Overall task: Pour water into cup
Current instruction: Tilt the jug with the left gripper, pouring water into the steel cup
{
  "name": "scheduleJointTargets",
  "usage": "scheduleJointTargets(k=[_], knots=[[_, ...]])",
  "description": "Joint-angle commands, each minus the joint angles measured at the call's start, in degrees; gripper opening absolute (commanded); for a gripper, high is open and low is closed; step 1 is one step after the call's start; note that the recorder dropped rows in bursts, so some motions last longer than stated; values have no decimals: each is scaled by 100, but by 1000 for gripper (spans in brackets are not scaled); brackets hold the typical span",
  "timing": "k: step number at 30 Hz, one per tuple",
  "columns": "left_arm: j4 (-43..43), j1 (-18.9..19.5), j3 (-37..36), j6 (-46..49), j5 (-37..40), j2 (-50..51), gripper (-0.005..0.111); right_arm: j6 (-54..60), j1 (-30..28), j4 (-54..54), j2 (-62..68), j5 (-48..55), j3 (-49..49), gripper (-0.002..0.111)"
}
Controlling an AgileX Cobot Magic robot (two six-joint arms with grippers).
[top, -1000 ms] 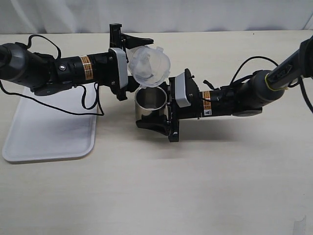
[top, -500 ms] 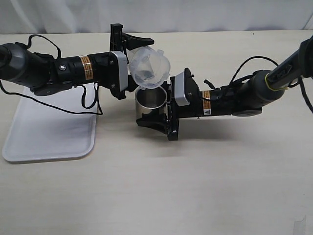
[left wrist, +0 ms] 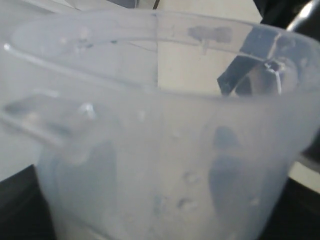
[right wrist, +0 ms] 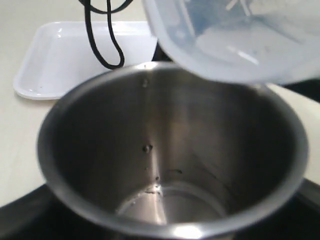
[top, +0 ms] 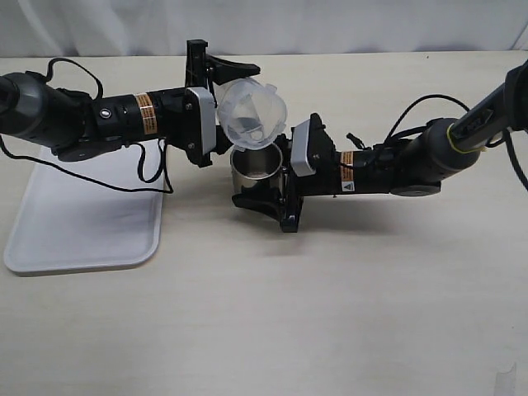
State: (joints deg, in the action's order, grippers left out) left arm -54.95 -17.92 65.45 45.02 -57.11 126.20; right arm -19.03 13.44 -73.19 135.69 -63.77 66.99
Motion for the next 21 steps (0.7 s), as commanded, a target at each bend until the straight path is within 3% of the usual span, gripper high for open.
scheduleJointTargets(k=[1,21], knots=[[120,-9,46,134,-144,-49,0,62,-7,80,-21,-36,30,4],[202,-9,46,635,157,-49,0,62,-7,80,-21,-58,30,4]])
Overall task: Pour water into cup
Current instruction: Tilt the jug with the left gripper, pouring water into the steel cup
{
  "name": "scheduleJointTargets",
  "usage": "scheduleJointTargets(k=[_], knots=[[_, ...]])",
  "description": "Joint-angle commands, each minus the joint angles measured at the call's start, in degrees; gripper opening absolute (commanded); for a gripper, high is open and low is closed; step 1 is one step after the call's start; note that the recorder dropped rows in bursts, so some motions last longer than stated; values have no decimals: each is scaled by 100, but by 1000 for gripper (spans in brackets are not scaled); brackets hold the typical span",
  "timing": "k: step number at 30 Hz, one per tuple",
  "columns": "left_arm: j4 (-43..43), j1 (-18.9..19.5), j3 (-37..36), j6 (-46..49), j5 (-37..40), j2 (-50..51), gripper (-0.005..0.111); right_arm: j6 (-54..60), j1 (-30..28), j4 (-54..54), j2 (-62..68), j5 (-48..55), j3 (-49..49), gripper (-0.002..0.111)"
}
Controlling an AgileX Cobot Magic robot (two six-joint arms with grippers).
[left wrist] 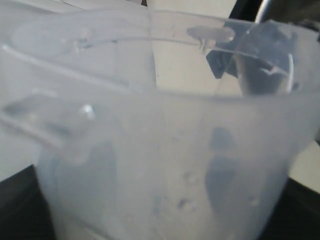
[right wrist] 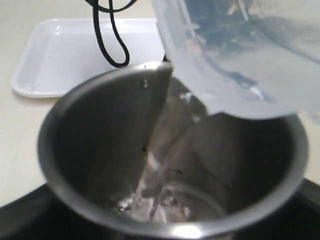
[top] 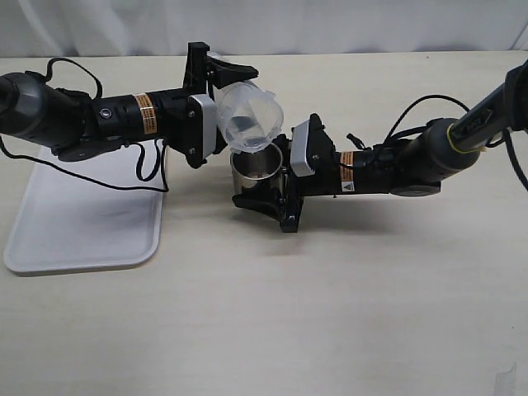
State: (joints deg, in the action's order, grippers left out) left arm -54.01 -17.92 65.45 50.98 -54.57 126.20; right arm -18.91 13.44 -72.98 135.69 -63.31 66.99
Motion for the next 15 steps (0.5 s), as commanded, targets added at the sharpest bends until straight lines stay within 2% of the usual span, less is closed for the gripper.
scheduleJointTargets(k=[1,15], knots=[[108,-9,46,40,-98,-49,0,49,-7,58,-21,-105,30,4],[379,-9,46,1066,-98,-49,0,49,-7,58,-21,-105,30,4]])
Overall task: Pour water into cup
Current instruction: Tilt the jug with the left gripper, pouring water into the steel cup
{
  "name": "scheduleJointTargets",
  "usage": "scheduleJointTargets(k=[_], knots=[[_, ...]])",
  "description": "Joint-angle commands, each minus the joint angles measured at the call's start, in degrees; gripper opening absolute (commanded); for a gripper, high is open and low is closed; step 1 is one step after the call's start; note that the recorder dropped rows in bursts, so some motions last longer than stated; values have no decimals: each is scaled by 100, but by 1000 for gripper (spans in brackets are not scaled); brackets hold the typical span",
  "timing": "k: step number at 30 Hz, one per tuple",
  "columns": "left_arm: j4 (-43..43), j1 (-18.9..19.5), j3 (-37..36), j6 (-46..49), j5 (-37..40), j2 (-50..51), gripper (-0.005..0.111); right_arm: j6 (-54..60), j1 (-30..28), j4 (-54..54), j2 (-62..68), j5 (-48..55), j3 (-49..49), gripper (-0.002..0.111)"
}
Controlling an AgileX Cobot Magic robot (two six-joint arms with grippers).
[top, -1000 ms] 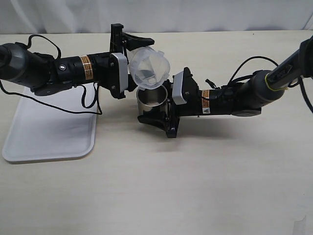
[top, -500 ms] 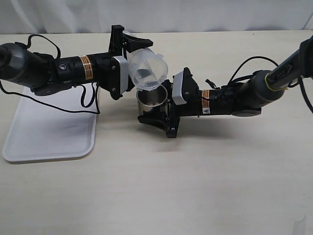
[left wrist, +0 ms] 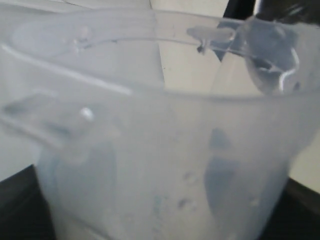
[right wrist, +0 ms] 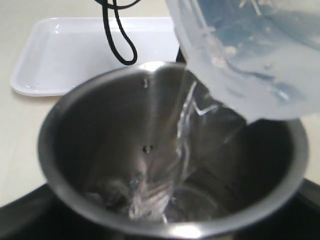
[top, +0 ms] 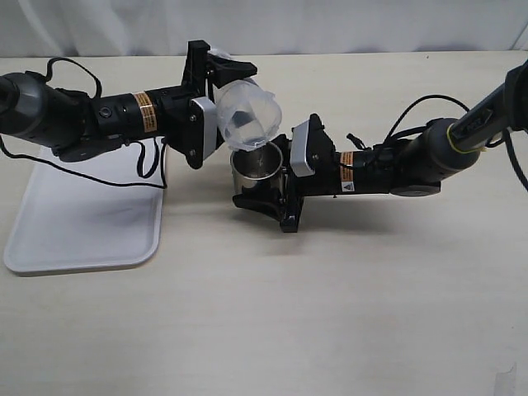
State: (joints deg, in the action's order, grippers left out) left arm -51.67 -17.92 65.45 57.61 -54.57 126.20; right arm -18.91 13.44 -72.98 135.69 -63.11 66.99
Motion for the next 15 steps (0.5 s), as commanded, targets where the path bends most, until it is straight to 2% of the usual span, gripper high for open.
scheduleJointTargets(k=[1,15], knots=[[146,-9,46,451,-98,-49,0,49,-7,58,-21,-125,30,4],[146,-9,46,1260,-181,-49,0,49,6,58,-21,-124,30,4]])
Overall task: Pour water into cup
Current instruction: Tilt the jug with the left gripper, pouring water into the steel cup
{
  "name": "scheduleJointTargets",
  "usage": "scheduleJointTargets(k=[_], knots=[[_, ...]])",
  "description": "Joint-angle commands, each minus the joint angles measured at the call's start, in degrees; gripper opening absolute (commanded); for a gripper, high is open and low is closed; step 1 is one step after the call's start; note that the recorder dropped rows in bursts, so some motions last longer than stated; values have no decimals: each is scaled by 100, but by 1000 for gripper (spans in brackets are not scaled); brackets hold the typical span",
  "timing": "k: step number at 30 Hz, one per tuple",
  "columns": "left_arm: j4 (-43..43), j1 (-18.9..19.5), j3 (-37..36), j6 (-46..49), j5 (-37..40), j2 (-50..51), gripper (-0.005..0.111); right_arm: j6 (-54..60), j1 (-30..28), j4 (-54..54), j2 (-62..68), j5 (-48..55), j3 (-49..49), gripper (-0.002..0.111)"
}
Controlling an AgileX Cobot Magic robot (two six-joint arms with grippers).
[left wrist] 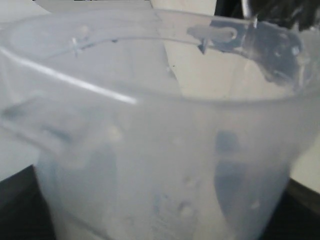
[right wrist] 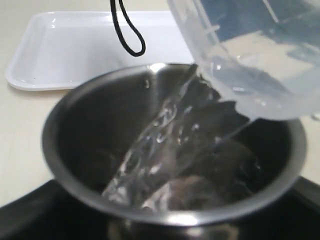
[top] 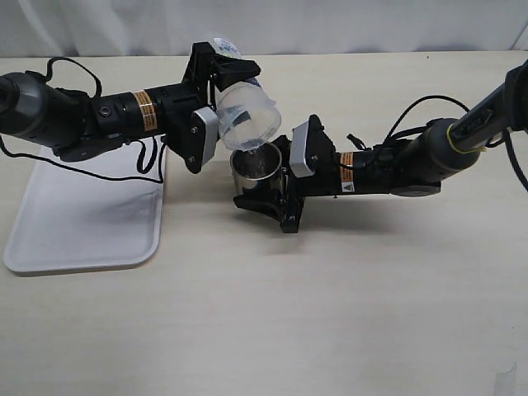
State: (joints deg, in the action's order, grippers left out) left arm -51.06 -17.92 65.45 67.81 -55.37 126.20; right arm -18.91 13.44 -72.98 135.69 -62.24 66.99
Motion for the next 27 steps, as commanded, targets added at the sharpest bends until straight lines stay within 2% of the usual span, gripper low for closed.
scheduleJointTargets(k=[1,27], knots=[[84,-9,46,326,-101,-49,0,37,6,58,-21,-211,30,4],[84,-9,46,589,-101,-49,0,38,6,149,-21,-211,30,4]])
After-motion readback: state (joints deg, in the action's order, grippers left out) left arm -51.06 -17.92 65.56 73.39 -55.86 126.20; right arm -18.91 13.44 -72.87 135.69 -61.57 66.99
